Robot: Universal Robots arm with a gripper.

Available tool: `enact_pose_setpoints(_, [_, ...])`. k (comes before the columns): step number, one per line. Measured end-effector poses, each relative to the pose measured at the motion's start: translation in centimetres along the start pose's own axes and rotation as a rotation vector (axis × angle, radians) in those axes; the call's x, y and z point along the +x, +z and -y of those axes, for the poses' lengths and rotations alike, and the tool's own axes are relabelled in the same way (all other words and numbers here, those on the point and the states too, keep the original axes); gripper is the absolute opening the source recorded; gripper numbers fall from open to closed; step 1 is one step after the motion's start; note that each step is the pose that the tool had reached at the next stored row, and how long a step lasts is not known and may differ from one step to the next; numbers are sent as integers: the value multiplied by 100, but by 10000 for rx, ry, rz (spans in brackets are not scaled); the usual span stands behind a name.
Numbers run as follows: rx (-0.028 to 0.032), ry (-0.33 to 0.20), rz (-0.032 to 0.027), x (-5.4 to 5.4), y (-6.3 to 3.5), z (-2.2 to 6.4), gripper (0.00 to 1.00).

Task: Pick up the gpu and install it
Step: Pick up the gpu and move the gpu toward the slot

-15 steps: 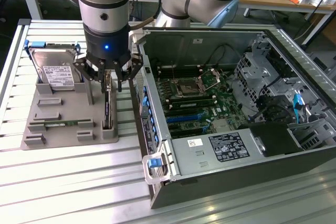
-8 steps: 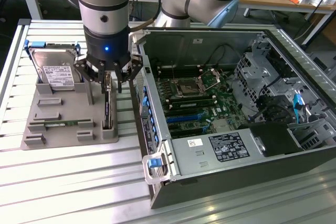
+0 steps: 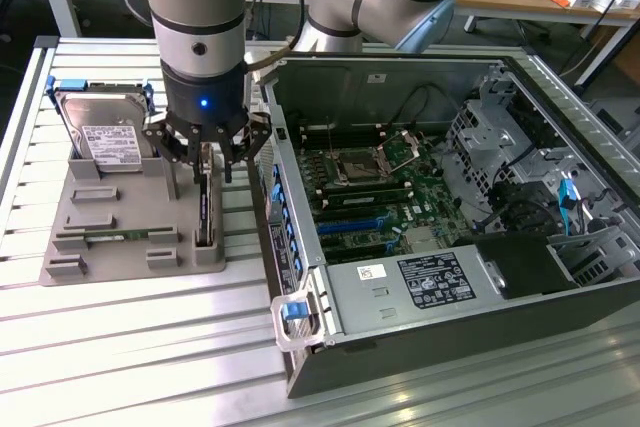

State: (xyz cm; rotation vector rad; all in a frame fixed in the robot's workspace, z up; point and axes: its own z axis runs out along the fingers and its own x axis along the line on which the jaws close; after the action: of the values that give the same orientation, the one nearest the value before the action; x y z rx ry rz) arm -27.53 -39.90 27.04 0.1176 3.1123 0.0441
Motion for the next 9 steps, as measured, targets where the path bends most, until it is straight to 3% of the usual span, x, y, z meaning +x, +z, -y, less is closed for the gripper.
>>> enact_pose_setpoints(9, [0,0,-1,1,27,1,42])
